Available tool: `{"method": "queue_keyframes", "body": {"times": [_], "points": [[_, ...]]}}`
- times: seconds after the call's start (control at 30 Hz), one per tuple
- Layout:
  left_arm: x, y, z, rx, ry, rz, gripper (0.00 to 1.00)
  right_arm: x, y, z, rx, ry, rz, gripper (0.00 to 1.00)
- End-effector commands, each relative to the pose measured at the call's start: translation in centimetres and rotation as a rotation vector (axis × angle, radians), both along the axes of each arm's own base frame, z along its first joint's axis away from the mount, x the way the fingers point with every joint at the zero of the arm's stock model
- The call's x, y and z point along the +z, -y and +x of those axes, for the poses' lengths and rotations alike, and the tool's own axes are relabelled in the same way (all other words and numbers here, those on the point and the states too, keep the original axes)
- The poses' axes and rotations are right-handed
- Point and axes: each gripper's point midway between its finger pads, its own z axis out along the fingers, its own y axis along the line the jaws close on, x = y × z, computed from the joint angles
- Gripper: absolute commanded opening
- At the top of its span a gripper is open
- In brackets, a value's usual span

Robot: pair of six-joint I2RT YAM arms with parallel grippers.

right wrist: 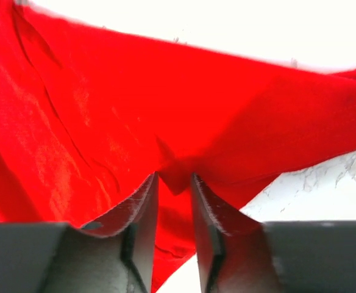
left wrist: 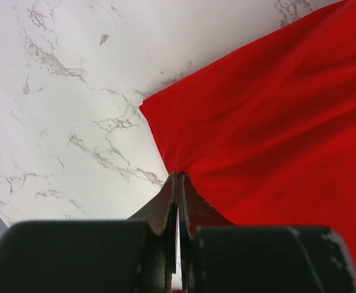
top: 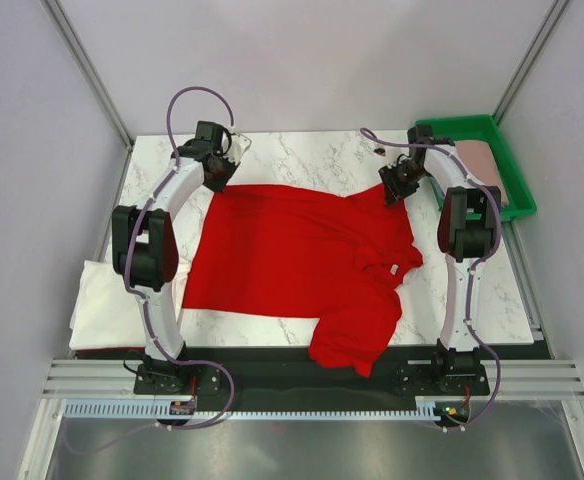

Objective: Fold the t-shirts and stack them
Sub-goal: Flatten the tshirt out

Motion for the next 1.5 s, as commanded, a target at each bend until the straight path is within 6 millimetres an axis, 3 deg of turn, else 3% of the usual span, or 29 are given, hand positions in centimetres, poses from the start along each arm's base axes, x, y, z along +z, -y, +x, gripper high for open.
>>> {"method": "queue_keyframes", "body": {"times": [0.0,0.27,0.4,0.57,0.77,0.83,0.9,0.93,0.97,1.13,1.23,1.27,1.37,1.47], "points": [[2.0,0.1,0.3,-0.008,0.057,0.011,0.02,0.2,-0.3,1.5,0.002,0.041,-0.015,0.34],[2.2,0.1,0.4,-0.005,0.062,0.012,0.02,1.5,-0.6,2.7,0.003,0.102,-0.040,0.12],[2.3,0.1,0.4,-0.007,0.064,0.009,0.02,3.8,-1.0,3.6,0.031,0.189,-0.076,0.04],[2.6,0.1,0.5,-0.008,0.072,0.008,0.02,7.6,-2.6,5.7,0.107,0.364,-0.171,0.01],[2.9,0.1,0.4,-0.008,0.077,0.010,0.02,9.1,-5.9,8.6,0.155,0.502,-0.236,0.02],[2.8,0.0,0.3,-0.008,0.075,0.011,0.02,9.1,-7.2,9.5,0.151,0.530,-0.228,0.03],[2.8,0.1,0.3,-0.009,0.074,0.013,0.02,8.8,-8.7,10.9,0.128,0.556,-0.234,0.14],[3.0,0.1,0.3,-0.011,0.079,0.015,0.02,9.0,-9.0,11.6,0.107,0.576,-0.237,0.34],[3.0,0.1,0.3,-0.012,0.078,0.020,0.02,9.1,-9.3,12.4,0.066,0.596,-0.253,0.44],[3.2,0.2,0.3,-0.020,0.084,0.028,0.02,12.3,-7.1,15.0,-0.045,0.717,-0.269,0.55],[3.2,0.4,0.3,-0.023,0.085,0.025,0.02,13.0,-4.4,15.7,-0.096,0.728,-0.238,0.54],[3.1,0.6,0.3,-0.026,0.082,0.025,0.02,13.1,-2.6,16.2,-0.133,0.724,-0.231,0.54],[2.9,0.7,0.2,-0.029,0.078,0.024,0.02,12.0,0.0,16.5,-0.222,0.678,-0.149,0.53],[2.7,1.0,-0.3,-0.038,0.068,0.021,0.02,10.1,1.2,16.1,-0.253,0.623,-0.109,0.51]]}}
